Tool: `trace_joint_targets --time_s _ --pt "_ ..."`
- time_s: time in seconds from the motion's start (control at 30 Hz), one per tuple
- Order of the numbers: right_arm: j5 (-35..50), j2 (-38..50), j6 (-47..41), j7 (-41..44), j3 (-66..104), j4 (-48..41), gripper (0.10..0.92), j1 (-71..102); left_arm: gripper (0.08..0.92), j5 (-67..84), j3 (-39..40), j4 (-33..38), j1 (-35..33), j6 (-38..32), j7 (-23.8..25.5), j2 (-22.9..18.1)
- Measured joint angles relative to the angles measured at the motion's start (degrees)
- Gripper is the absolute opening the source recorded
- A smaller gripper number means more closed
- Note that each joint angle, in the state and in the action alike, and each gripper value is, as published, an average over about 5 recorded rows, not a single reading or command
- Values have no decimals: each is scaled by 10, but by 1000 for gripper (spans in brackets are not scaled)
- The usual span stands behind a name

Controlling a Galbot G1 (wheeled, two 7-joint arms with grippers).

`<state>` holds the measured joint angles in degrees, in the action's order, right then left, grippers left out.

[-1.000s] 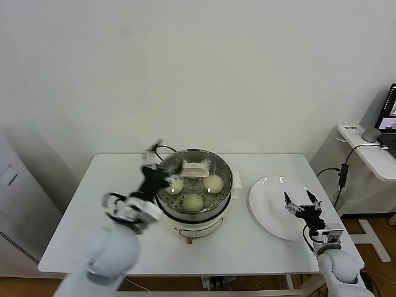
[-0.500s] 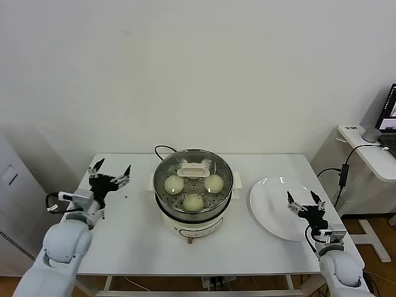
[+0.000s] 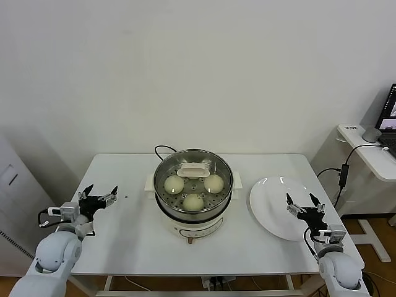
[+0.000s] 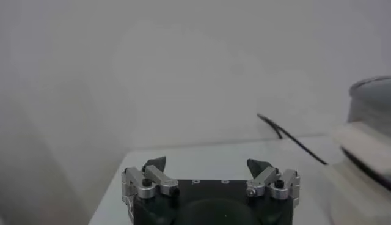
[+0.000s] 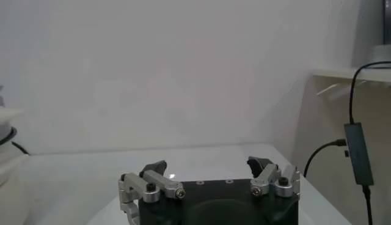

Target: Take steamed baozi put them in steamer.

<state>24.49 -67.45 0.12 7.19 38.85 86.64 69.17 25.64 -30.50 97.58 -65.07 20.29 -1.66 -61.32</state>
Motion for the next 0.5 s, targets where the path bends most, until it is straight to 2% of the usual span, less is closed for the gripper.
trace_joint_targets --time_s 0.5 --pt "0 -1 -11 -4 -3 3 823 3 823 25 -11 -21 -11 -1 -2 -5"
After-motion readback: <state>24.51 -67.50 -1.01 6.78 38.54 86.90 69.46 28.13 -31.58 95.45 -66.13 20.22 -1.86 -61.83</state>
